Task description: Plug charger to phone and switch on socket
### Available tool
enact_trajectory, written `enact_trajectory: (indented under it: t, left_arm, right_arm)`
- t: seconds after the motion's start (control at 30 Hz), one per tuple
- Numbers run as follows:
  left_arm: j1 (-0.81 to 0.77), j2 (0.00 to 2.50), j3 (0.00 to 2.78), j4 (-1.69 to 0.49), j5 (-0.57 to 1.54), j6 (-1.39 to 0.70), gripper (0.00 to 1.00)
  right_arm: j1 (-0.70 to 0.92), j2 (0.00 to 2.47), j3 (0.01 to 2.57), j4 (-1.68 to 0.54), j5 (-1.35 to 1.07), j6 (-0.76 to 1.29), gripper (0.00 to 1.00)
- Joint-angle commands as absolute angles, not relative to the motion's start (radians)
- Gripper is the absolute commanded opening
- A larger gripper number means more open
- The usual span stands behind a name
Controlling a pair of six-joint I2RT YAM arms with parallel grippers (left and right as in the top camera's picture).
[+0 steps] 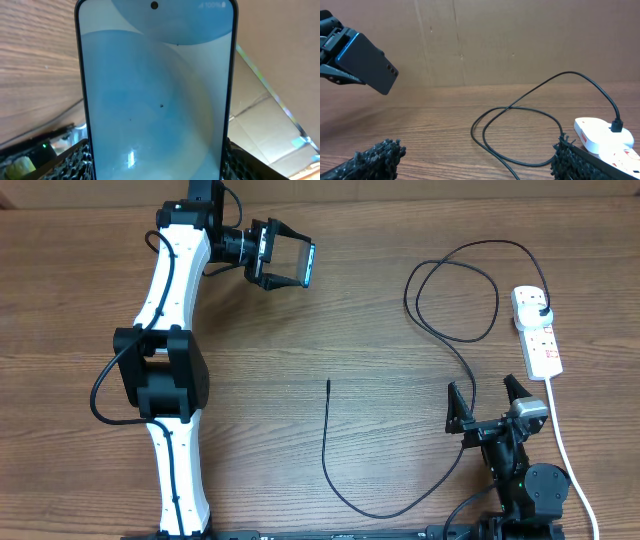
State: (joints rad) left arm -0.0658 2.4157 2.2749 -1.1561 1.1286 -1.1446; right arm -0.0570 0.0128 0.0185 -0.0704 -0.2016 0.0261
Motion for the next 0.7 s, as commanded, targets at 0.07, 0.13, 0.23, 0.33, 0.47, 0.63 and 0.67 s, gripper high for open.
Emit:
enact_trajectory:
  t: [0.07,0.13,0.23,0.33,0.47,0.63,0.67]
  left_arm:
    - [-0.073,2.414,2.311,-1.156,0.997,-1.073,0.04]
    - [-0.073,2.414,2.311,-1.16,0.947,-1.058,0.04]
    - [-0.074,2.414,2.311,-1.191,0.877,-1.052,0.04]
    - [-0.074,2.414,2.311,-1.235,0.778,-1.037,0.04]
    - [-0.079,2.414,2.311,-1.302,0.66,-1.022,0.04]
    - [-0.099,2.414,2.311,-1.32,0.618,-0.955,0.04]
    - [-0.104,2.414,2.311,-1.32,0.618,-0.947,0.04]
  right_arm:
    - [-0.052,0.003,0.008,-0.066,-0.191,0.027,1.0]
    - [-0.052,0.003,0.008,-0.066,-0.192,0.026,1.0]
    - [-0.052,0.003,0.008,-0.066,-0.191,0.026,1.0]
    - [-0.052,0.003,0.008,-0.066,-0.192,0.027,1.0]
    - [-0.052,0.003,0.008,-0.066,-0.191,0.026,1.0]
    - [-0.052,0.003,0.008,-0.065,-0.191,0.026,1.0]
    - [-0.052,0.003,0.008,-0.062,-0.189,0.026,1.0]
